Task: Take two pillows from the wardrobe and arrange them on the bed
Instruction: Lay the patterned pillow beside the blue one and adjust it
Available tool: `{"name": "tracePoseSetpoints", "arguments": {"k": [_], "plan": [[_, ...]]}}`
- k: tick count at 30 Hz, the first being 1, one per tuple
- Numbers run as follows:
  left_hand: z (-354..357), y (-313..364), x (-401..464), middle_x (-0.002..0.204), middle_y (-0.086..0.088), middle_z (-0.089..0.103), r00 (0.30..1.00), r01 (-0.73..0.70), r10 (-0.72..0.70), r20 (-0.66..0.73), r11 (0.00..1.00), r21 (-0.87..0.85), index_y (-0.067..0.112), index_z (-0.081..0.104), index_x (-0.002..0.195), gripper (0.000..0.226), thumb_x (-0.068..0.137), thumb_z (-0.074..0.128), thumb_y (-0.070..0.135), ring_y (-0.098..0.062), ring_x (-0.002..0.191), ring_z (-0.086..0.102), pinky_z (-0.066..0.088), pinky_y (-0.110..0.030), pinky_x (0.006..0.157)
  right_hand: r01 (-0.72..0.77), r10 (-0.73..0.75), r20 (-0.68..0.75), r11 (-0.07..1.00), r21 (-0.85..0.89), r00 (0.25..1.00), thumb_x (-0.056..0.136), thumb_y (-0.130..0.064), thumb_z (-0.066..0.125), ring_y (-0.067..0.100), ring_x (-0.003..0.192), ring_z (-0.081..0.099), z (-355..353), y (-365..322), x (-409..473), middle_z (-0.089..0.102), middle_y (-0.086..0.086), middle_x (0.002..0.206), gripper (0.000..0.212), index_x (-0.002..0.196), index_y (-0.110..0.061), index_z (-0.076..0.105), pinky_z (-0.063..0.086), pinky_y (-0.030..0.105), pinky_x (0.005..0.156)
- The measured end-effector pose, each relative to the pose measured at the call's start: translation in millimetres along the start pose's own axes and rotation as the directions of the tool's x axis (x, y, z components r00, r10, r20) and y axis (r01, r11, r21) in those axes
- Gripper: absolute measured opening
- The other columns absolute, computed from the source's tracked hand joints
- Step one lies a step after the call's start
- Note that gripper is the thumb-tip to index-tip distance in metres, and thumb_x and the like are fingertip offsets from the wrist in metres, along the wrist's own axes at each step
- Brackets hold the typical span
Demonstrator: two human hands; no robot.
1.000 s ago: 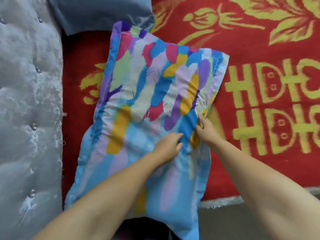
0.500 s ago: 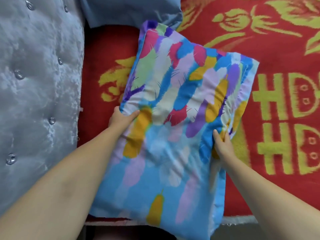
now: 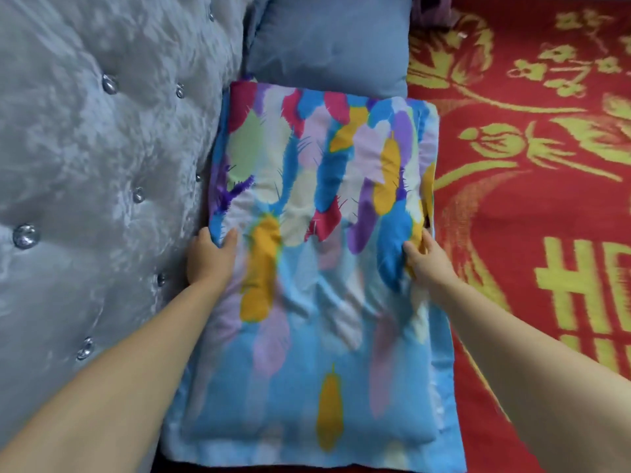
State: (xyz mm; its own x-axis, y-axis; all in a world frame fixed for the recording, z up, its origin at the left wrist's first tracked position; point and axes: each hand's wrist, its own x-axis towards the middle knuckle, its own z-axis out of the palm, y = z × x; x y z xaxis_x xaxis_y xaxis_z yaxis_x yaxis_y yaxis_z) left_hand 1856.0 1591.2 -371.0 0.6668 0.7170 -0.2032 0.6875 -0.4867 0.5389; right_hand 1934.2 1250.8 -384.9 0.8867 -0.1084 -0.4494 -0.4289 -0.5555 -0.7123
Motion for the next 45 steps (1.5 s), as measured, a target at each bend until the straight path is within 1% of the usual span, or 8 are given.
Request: {"name": "tracePoseSetpoints", "arguments": {"k": [3, 8, 14, 17, 22, 28, 35, 45], "plan": [[18.6, -31.4, -10.0, 0.123, -0.028, 0.058, 0.981, 0.101, -0.107, 0.161, 0.994, 0.044, 0.003, 0.051, 0.126, 0.048, 0.09, 0.055, 0.036, -0.043, 0.114, 0.055, 0.046, -0.048, 0.096, -0.066, 0.094, 0.166, 0.984, -0.164, 0.982, 0.091, -0.029, 0.06, 0.024, 0.08, 0.06, 13.2, 19.5, -16.7, 0.061, 0.016, 0.119, 0.056, 0.142, -0.016, 0.041, 0.049, 0.024, 0.065], [22.8, -74.8, -67.2, 0.129, -0.032, 0.052, 0.9, 0.385, -0.387, 0.202, 0.922, 0.054, -0.002, 0.046, 0.125, 0.07, 0.085, 0.055, 0.056, -0.045, 0.118, 0.052, 0.045, -0.049, 0.096, -0.272, 0.276, 0.184, 0.961, -0.046, 0.943, 0.089, -0.044, 0.059, 0.03, 0.119, 0.053, 17.1, 77.2, -78.9, 0.057, 0.014, 0.13, 0.058, 0.138, -0.02, 0.038, 0.041, 0.04, 0.101], [-2.3, -69.7, -64.3, 0.12, -0.031, 0.058, 0.975, 0.202, -0.21, 0.075, 0.974, 0.101, 0.001, 0.052, 0.112, 0.067, 0.081, 0.058, 0.06, -0.046, 0.111, 0.055, 0.046, -0.048, 0.089, -0.235, 0.216, 0.231, 0.97, 0.057, 0.949, 0.092, -0.04, 0.056, 0.022, 0.119, 0.056, 26.8, 79.5, -96.6, 0.06, 0.0, 0.13, 0.05, 0.138, -0.026, 0.043, 0.041, 0.046, 0.107], [-5.5, -78.5, -71.9, 0.125, -0.035, 0.052, 0.993, 0.101, -0.109, 0.05, 0.985, 0.136, -0.004, 0.048, 0.126, 0.061, 0.087, 0.06, 0.042, -0.047, 0.116, 0.05, 0.041, -0.048, 0.094, -0.25, 0.232, 0.239, 0.967, 0.049, 0.943, 0.093, -0.038, 0.055, 0.025, 0.122, 0.053, 39.9, 83.4, -102.8, 0.057, 0.001, 0.134, 0.055, 0.143, -0.025, 0.037, 0.039, 0.045, 0.108], [-8.1, -60.6, -98.3, 0.135, -0.031, 0.042, 0.997, 0.044, -0.063, 0.051, 0.951, 0.307, -0.003, 0.036, 0.14, 0.066, 0.088, 0.06, 0.028, -0.042, 0.124, 0.042, 0.035, -0.046, 0.098, -0.251, 0.304, 0.228, 0.939, -0.233, 0.925, 0.093, -0.039, 0.053, 0.036, 0.126, 0.046, 34.7, 59.7, -99.5, 0.048, 0.017, 0.139, 0.062, 0.146, -0.018, 0.029, 0.038, 0.039, 0.106], [-60.4, 36.1, -106.0, 0.141, -0.018, 0.041, 0.961, -0.228, 0.177, 0.211, 0.941, 0.251, 0.009, 0.049, 0.131, 0.049, 0.089, 0.057, 0.033, -0.035, 0.128, 0.039, 0.035, -0.043, 0.105, 0.199, -0.077, 0.234, 0.802, -0.563, 0.969, 0.096, -0.039, 0.048, 0.032, 0.14, 0.028, -3.7, -48.1, -118.9, 0.025, 0.008, 0.155, 0.064, 0.151, -0.023, 0.019, 0.034, 0.049, 0.109], [-124.5, 146.8, -124.0, 0.134, -0.01, 0.05, 0.791, -0.611, 0.572, 0.216, 0.733, 0.299, 0.013, 0.05, 0.132, 0.048, 0.091, 0.053, 0.038, -0.029, 0.125, 0.045, 0.034, -0.038, 0.105, 0.499, -0.472, 0.259, 0.503, -0.706, 0.842, 0.095, -0.03, 0.045, 0.026, 0.141, 0.028, -61.3, -142.8, -144.0, 0.03, 0.003, 0.153, 0.051, 0.144, -0.025, 0.032, 0.024, 0.051, 0.111], [-158.6, 213.8, -212.5, 0.139, -0.014, 0.05, 0.848, -0.522, 0.528, 0.044, 0.818, 0.24, 0.012, 0.039, 0.141, 0.056, 0.093, 0.052, 0.037, -0.032, 0.126, 0.046, 0.038, -0.041, 0.101, 0.628, -0.614, 0.327, 0.369, -0.685, 0.718, 0.098, -0.031, 0.043, 0.025, 0.142, 0.024, -175.8, -163.4, -156.6, 0.032, 0.005, 0.152, 0.051, 0.146, -0.025, 0.03, 0.02, 0.052, 0.114]]}}
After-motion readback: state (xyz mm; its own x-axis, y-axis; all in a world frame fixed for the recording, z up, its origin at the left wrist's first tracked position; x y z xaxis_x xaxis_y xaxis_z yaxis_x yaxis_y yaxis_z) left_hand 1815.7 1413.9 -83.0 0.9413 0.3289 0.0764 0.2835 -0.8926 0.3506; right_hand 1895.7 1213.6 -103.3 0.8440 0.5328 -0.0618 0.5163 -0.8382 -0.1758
